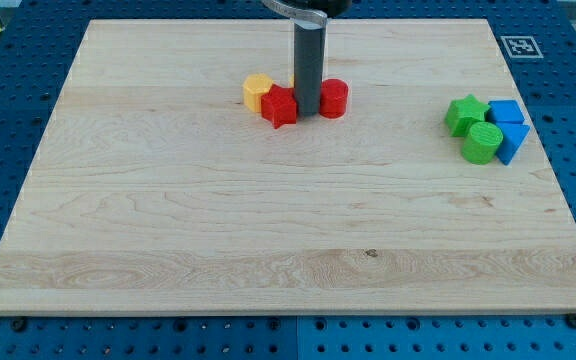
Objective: Push red star below the hexagon
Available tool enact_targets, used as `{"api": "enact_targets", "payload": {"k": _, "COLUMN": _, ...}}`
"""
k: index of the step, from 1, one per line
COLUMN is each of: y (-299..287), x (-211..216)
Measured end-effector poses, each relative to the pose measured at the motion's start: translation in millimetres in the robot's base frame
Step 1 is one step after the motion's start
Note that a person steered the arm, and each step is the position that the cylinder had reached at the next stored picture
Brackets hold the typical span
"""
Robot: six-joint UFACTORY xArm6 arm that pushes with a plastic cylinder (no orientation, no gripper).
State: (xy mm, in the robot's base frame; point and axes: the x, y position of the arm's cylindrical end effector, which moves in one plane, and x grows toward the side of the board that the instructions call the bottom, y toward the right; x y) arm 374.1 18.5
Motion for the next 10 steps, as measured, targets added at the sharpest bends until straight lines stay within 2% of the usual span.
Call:
{"api": "enact_targets", "payload": {"k": 2, "y": -4, "x": -16}}
{"api": "enact_targets", "payload": {"k": 3, "y": -30, "x": -16}}
{"api": "enact_targets", "payload": {"k": 7, "y": -52, "x": 21}}
{"api": "enact_targets", "payload": {"k": 10, "y": -46, "x": 10}}
